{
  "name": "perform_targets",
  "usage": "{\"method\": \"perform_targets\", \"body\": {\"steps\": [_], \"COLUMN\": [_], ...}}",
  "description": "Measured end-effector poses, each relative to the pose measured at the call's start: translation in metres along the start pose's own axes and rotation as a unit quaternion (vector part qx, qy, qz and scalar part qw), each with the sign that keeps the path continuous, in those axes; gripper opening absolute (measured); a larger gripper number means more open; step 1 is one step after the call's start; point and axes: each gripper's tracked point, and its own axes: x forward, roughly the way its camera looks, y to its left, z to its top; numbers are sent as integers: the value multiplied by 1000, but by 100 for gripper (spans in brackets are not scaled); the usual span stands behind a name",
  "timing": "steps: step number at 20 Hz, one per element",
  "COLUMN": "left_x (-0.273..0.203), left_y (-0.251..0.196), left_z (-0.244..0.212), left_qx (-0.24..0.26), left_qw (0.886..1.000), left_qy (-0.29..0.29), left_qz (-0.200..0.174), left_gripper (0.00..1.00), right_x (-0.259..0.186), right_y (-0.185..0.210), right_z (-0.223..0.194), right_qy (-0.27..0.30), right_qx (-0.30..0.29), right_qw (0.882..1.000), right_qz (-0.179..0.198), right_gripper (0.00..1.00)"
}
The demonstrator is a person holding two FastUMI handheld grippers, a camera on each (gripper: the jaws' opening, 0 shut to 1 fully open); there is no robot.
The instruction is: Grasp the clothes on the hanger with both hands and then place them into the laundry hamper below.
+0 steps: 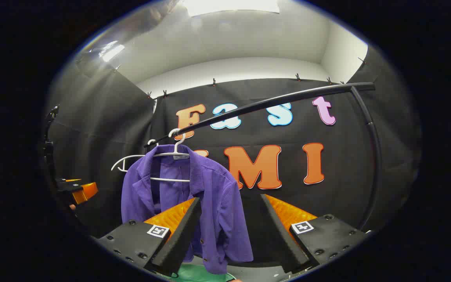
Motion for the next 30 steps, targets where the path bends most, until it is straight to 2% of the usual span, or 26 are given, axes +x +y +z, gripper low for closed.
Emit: {"method": "perform_targets", "body": {"steps": [1,6,8,13,15,17,18,20,23,24,25,26,27,30], "left_x": [-2,7,11,5,-1,-3,-2,1,13,18,22,26,28,32], "left_y": [4,-2,-5,-4,-3,-3,-5,-9,-24,-29,-33,-34,-37,-40], "left_z": [4,4,1,-2,1,3,3,7,1,-2,-2,-3,-6,-7], "left_qx": [6,-7,-8,4,4,-5,-8,-13,-28,-34,-37,-38,-36,-22], "left_qw": [1000,1000,1000,1000,1000,1000,1000,1000,999,999,999,999,999,1000], "left_qy": [-9,-19,-17,2,-2,-5,-5,-10,4,10,11,12,12,10], "left_qz": [3,-17,-24,-26,-25,-20,-20,-17,-21,-22,-22,-21,-21,-17], "left_gripper": [92,92,95,95,92,95,92,95,92,95,92,95,92,92], "right_x": [2,2,1,1,5,10,13,21,42,53,64,76,86,119], "right_y": [-2,-2,0,2,6,10,15,25,29,34,39,43,47,64], "right_z": [1,-1,1,11,14,12,9,1,-19,-25,-29,-35,-40,-61], "right_qy": [1,11,10,-1,-9,-14,-12,-4,18,22,23,25,27,35], "right_qx": [-2,1,0,-4,-2,0,4,18,23,29,34,37,39,39], "right_qw": [1000,1000,1000,1000,1000,1000,1000,1000,999,999,999,998,998,997], "right_qz": [-5,-23,-26,-25,-19,-13,-4,9,15,22,32,39,46,63], "right_gripper": [89,89,100,98,93,89,89,89,89,89,89,89,89,89]}}
